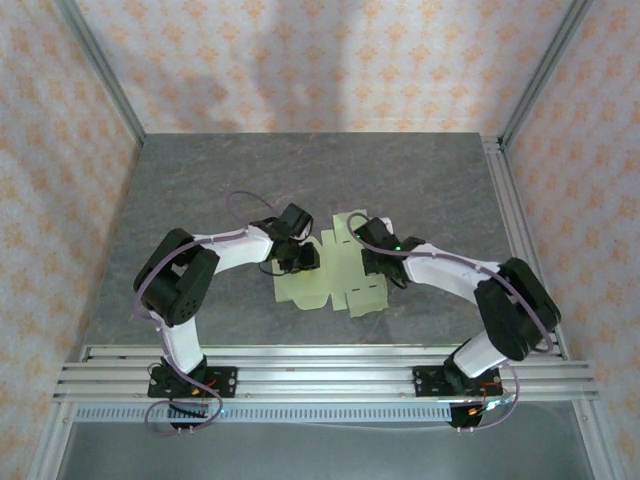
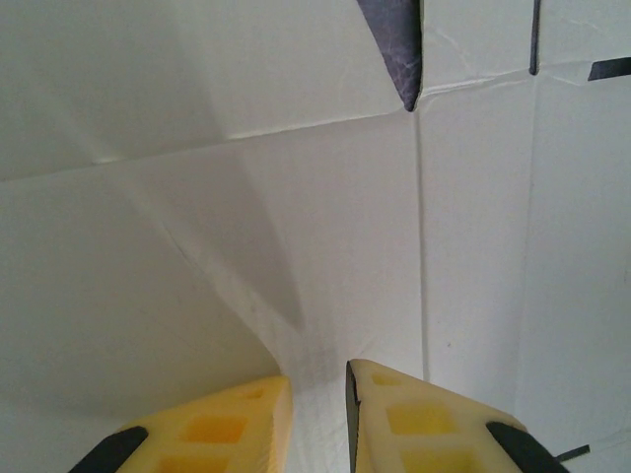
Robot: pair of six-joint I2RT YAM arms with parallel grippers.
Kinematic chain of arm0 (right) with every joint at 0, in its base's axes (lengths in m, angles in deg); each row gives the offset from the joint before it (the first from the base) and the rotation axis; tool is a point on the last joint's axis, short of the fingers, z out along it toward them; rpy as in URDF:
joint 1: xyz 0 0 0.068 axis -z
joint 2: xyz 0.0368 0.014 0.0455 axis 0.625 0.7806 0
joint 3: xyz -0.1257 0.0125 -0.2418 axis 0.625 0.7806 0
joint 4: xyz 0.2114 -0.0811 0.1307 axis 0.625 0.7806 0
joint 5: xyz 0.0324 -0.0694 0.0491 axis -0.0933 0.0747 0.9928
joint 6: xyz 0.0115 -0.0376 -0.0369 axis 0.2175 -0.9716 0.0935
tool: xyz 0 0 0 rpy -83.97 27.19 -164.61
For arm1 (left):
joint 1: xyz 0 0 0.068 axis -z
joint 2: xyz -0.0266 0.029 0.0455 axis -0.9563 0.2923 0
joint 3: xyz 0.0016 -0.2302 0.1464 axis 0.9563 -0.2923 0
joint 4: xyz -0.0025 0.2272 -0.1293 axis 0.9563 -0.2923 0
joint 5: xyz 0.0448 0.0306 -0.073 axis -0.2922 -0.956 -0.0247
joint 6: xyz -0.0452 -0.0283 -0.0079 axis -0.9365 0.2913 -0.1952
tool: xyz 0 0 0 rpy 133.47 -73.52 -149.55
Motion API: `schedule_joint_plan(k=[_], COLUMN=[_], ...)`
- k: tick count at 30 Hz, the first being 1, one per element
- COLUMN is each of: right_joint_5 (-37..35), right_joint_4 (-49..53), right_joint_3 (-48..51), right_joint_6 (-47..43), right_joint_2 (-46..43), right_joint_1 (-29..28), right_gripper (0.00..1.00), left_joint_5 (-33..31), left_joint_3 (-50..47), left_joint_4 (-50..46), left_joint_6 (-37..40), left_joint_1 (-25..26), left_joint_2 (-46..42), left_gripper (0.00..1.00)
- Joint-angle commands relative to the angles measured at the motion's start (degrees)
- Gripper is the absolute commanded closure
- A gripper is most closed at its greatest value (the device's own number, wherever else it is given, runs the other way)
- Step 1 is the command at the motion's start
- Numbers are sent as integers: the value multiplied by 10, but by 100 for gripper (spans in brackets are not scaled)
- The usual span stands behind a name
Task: Fold the paper box
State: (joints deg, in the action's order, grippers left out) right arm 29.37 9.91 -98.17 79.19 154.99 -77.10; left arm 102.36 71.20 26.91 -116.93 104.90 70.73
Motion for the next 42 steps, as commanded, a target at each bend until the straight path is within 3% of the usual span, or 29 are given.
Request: schedule_joint_plan(k=[1,7,14,22,25,28,32,37,42], right_joint_5=[-107,-194,-186,-141,-91,-34,3,21,45], right_joint_4=[64,127,140,37,-20,-80,-125,-134,-150], right_joint_3=[-39,-114,-175,-96,-46,8,55,76,87], right_joint_6=[22,61,82,44,41,41,34,23,13], right_joint_2=[43,142,217,118,63,7,-41,-49,-43], right_joint_1=[-28,-76,-96,-86,-67,-44,-18,6,16], right_gripper=[92,92,91,88,73,52,41,40,50], left_joint_5=[-1,4,4,0,2,2,0,0,-1], left_joint_3=[-10,-12,-13,-18,-17,-15,-13,-12,-15], left_joint_4=[-9,-6,-7,-8,-5,-6,-11,-12,-12], left_joint_6=[8,5,4,7,5,6,10,10,9], left_joint_1=[3,3,4,3,4,4,4,4,4], left_joint_2=[15,10,13,11,13,13,10,9,6], left_gripper=[76,75,75,75,75,75,75,75,75])
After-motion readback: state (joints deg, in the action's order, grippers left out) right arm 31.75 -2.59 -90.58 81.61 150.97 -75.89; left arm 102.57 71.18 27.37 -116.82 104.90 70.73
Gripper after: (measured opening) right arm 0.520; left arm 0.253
